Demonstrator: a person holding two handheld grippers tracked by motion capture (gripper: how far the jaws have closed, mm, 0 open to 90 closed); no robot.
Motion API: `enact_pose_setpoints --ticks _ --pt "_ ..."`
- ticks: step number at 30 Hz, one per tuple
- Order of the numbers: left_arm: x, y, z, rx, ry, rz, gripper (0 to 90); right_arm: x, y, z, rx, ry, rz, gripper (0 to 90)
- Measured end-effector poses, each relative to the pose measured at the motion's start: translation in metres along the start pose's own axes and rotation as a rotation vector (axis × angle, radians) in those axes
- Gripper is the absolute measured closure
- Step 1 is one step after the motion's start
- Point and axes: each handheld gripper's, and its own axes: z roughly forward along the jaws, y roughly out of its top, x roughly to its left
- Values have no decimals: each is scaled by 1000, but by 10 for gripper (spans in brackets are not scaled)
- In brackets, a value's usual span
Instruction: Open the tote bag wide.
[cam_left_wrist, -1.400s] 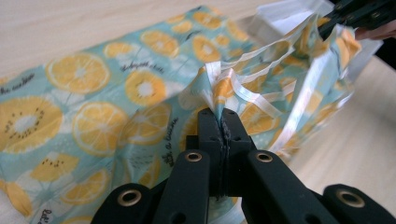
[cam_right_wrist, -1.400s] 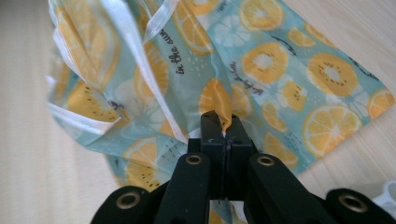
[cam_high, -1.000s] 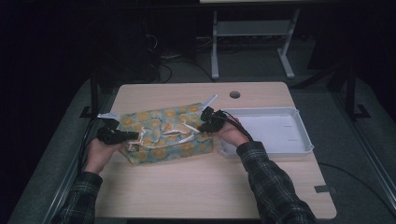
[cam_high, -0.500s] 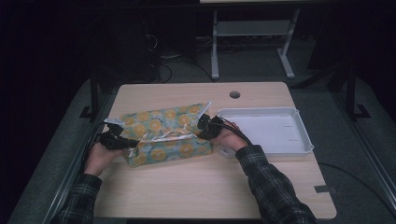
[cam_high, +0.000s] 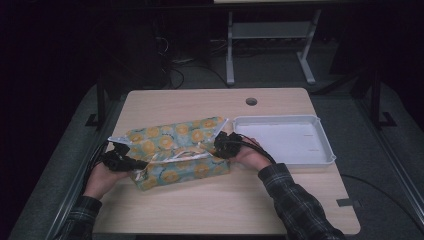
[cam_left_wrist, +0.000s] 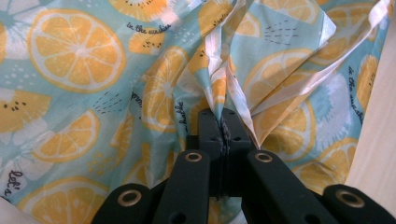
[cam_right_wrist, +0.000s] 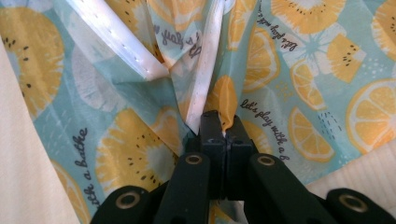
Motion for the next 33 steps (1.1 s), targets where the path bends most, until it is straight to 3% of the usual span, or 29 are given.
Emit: enact_pose_setpoints --ticks 10,19,26,33 --pt "-22 -17 -8 4 -25 30 889 20 -11 -11 -3 25 -42 881" --pt "-24 -20 -8 -9 -23 38 870 24 -17 -14 -17 43 -30 857" --pt "-22 -20 -17 -48 2 41 748 20 -19 -20 -40 35 -6 769" --pt "-22 -19 -28 -98 33 45 601 15 -22 -34 -87 27 48 606"
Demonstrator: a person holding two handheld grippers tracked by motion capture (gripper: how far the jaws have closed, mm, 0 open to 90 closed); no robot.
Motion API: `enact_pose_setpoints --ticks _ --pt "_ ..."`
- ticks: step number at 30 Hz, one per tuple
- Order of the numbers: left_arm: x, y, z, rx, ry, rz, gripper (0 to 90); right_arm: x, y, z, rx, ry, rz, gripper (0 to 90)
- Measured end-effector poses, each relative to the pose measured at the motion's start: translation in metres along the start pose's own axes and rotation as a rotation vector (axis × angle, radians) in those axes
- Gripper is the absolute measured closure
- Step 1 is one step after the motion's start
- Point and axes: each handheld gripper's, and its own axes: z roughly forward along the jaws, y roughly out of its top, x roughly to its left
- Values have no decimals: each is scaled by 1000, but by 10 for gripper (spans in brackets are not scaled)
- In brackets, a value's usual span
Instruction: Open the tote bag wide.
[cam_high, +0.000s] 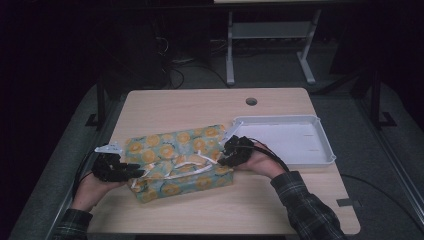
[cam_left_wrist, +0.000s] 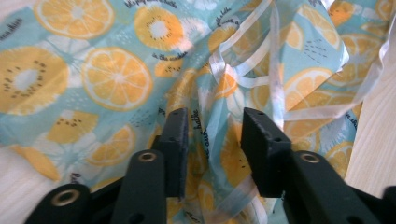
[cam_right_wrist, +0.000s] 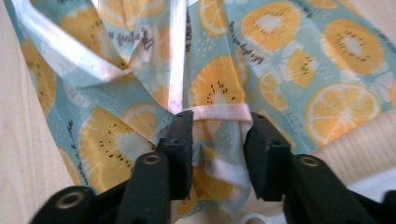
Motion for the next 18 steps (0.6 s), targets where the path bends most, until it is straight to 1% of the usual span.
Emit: enact_pose_setpoints --ticks 3,4,5,7,8,9,11,13,14,15,16,18 --pt "0 2 -4 -11 8 7 544 -3 -2 -6 -28 1 16 544" --pt "0 3 -6 -13 11 7 525 -4 -2 -9 -33 -1 28 524" --pt "-1 3 -7 -16 12 15 504 -4 -2 -11 -38 0 27 505" --pt "-2 4 -9 -20 17 18 465 -5 -2 -15 -51 -2 40 469" --pt "-3 5 -11 -24 18 24 445 -6 -3 -17 -59 2 41 456" --pt "-3 5 -13 -26 18 28 424 -7 -3 -19 -66 8 53 445" --pt "-5 7 -19 -40 24 26 395 -6 -4 -23 -75 13 79 432" --pt "-5 7 -24 -54 28 29 375 -8 -6 -27 -85 13 68 423" --pt "-5 8 -26 -56 28 34 370 -8 -7 -28 -88 14 73 420" --pt "-5 8 -28 -61 29 29 365 -8 -8 -30 -91 12 69 419" --pt "-5 7 -30 -62 32 31 363 -6 -8 -32 -95 18 98 416" --pt "-4 6 -34 -67 37 31 356 -7 -10 -35 -100 12 88 413"
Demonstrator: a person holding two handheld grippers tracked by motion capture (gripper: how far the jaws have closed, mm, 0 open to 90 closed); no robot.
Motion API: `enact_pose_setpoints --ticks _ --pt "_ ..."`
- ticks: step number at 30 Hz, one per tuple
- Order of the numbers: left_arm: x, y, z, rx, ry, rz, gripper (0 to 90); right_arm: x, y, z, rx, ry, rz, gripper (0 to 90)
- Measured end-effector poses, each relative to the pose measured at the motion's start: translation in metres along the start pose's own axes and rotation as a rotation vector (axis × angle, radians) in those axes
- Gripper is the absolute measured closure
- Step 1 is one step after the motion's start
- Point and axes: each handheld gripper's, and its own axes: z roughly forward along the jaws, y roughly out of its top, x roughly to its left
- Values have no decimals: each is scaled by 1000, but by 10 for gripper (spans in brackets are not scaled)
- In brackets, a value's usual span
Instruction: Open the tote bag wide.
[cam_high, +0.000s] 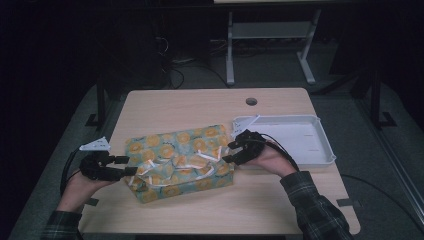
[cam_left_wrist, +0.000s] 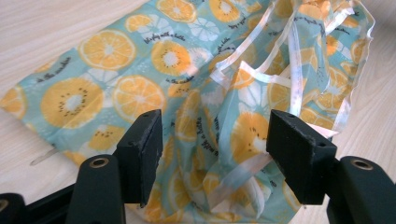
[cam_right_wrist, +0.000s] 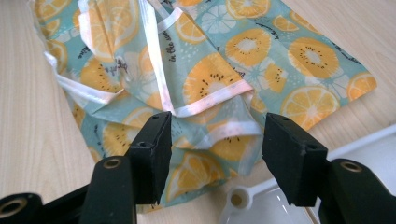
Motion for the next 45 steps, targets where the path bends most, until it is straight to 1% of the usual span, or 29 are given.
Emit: enact_pose_setpoints --ticks 3,4,5,6,7,8,9,11,12,13,15,16,17,19,20,21,22,26,29,30,31,33,36,39,41,43,44,45 --pt "0 -2 -6 -2 9 3 354 1 -2 -5 -7 3 6 411" --pt "-1 -3 -8 -8 9 3 353 1 -3 -7 -11 4 2 411" --pt "-2 -4 -10 -13 10 -2 353 3 -3 -9 -15 6 13 411" --pt "-3 -6 -12 -14 11 3 353 3 -4 -10 -15 3 3 411" --pt "-4 -7 -14 -13 12 -3 352 2 -5 -12 -20 -1 -17 411" --pt "-5 -9 -16 -18 12 0 351 3 -5 -14 -25 1 -10 410" --pt "-6 -11 -17 -16 14 -2 351 2 -5 -16 -27 0 -14 411" --pt "-8 -16 -20 -14 15 -3 349 3 -5 -18 -42 4 5 412" --pt "-8 -19 -21 -13 16 -6 348 3 -5 -19 -47 8 5 414" --pt "-9 -21 -22 -8 17 -4 348 2 -5 -19 -51 10 -5 415" --pt "-11 -28 -23 -4 16 -17 347 4 -3 -19 -58 20 6 417" --pt "-12 -30 -23 -2 15 -14 347 5 -2 -18 -59 26 10 418" --pt "-14 -33 -22 1 14 -23 346 5 -2 -17 -60 29 3 419" --pt "-16 -39 -20 12 11 -19 344 6 0 -14 -59 39 -16 421" --pt "-18 -42 -19 19 13 -19 342 8 1 -12 -58 45 1 422" --pt "-19 -44 -18 28 15 -15 340 8 2 -11 -59 49 -14 423" --pt "-21 -47 -17 28 16 -22 337 8 4 -9 -54 49 -27 423" --pt "-25 -57 -15 43 28 -10 326 11 13 -4 -70 66 -34 424" --pt "-26 -64 -15 30 39 -14 311 14 21 1 -75 80 -43 424" --pt "-26 -66 -15 25 42 -18 309 14 25 3 -75 84 -56 424" --pt "-26 -69 -15 23 45 -19 305 15 28 5 -87 90 -49 425" --pt "-27 -72 -16 25 51 -20 301 16 34 8 -91 99 -59 424" --pt "-28 -77 -16 26 51 -25 301 17 43 15 -97 110 -77 421" --pt "-29 -80 -14 34 46 -30 301 19 51 23 -108 128 -79 419" --pt "-28 -80 -13 41 46 -21 301 21 54 31 -96 135 -82 407" --pt "-28 -80 -13 42 43 -16 301 21 57 39 -85 135 -99 395" --pt "-28 -80 -12 42 42 -17 298 22 59 42 -81 136 -93 384" --pt "-28 -79 -12 43 41 -14 296 22 60 45 -78 135 -103 371"
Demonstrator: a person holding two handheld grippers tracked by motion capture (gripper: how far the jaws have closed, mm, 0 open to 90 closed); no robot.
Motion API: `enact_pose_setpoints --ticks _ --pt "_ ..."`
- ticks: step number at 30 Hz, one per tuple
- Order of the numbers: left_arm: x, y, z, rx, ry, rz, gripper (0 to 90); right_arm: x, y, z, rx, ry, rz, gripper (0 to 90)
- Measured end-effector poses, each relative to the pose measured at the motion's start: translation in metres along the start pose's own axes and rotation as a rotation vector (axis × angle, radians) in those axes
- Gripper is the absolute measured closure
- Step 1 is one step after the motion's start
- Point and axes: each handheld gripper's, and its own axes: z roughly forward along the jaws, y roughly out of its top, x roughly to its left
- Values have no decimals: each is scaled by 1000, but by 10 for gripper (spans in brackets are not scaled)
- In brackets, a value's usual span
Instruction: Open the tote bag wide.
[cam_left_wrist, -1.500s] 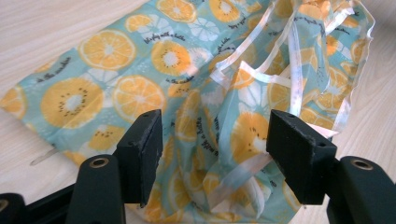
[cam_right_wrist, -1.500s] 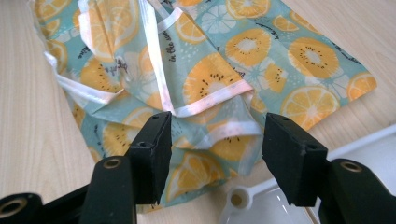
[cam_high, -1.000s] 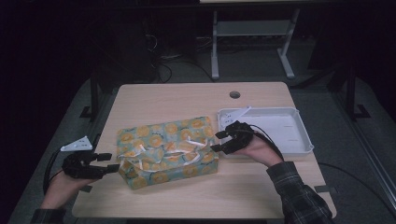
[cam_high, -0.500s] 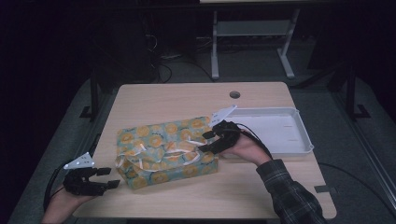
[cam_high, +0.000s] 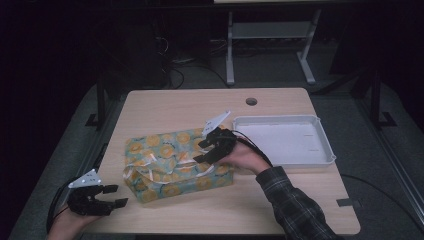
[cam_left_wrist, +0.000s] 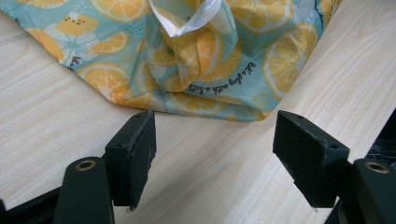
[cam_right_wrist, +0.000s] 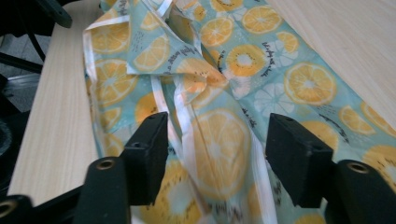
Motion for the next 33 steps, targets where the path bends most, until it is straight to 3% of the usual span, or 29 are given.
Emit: enact_pose_setpoints --ticks 6,11,14,21,24,33 --pt "0 0 0 1 0 4 293 0 5 18 34 -1 -20 354" --pt "1 -1 0 -1 1 4 291 0 6 27 59 -2 -30 398" --pt "1 0 0 -3 0 4 291 0 5 30 69 -1 -35 486" --pt "0 0 2 2 -4 10 291 0 5 31 84 1 -52 822" --pt "-1 1 2 4 -6 11 291 -1 7 28 68 -5 -58 874" --pt "-2 1 3 4 -12 15 289 -8 21 18 12 -4 -47 886"
